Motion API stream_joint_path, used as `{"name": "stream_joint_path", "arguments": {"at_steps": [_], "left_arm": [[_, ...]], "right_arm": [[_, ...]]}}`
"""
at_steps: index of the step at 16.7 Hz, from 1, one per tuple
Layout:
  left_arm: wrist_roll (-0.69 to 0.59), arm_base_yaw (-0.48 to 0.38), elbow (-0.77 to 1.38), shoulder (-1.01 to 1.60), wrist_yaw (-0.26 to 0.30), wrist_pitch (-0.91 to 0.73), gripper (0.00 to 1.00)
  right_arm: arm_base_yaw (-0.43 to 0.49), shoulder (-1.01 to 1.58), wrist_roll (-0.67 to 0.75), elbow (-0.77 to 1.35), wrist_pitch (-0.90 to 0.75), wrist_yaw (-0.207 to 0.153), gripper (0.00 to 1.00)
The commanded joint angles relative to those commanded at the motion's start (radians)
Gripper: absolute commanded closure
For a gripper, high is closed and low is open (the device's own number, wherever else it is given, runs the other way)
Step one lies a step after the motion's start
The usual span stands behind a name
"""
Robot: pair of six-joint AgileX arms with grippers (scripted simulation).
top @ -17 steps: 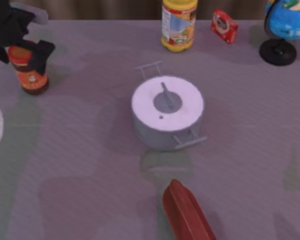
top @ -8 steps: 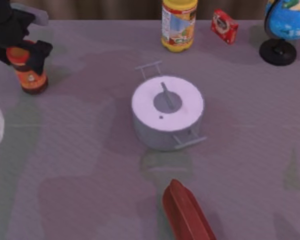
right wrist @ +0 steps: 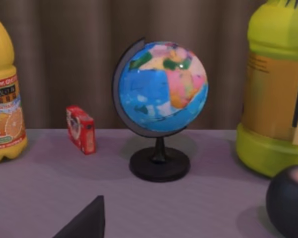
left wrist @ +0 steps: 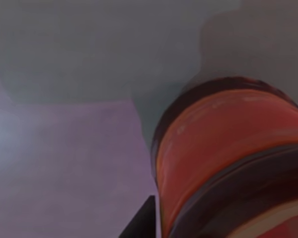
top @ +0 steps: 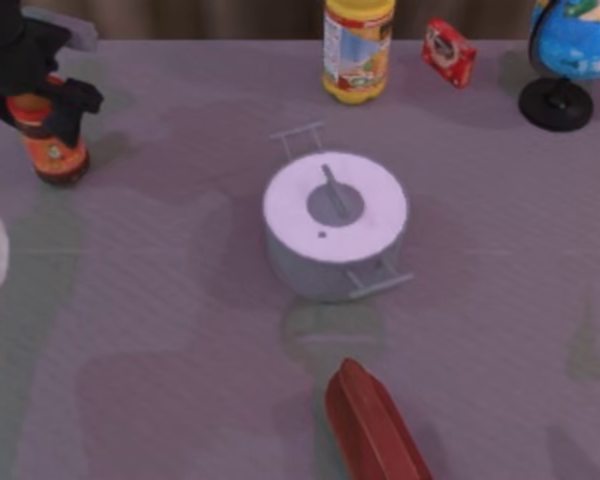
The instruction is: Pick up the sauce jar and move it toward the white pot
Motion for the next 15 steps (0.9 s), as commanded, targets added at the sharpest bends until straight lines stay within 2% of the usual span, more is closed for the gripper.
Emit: {"name": "stream_joint_path", "arguments": {"at_steps": [1,2,11,15], "left_arm": [[0.000,0.000,0.000,0.000,0.000,0.000,0.98],[0.000,0.000,0.000,0.000,0.000,0.000,1.00],[0.002,0.002,-0.001,-0.001,-0.001,0.001,1.00],[0.006,0.006,-0.096,-0.092,-0.003,0.050,1.00]], "right_arm": [[0.000,0.000,0.000,0.000,0.000,0.000,0.00],[0.000,0.000,0.000,0.000,0.000,0.000,0.00],[0.000,0.000,0.000,0.000,0.000,0.000,0.00],[0.000,0.000,0.000,0.000,0.000,0.000,0.00]]}}
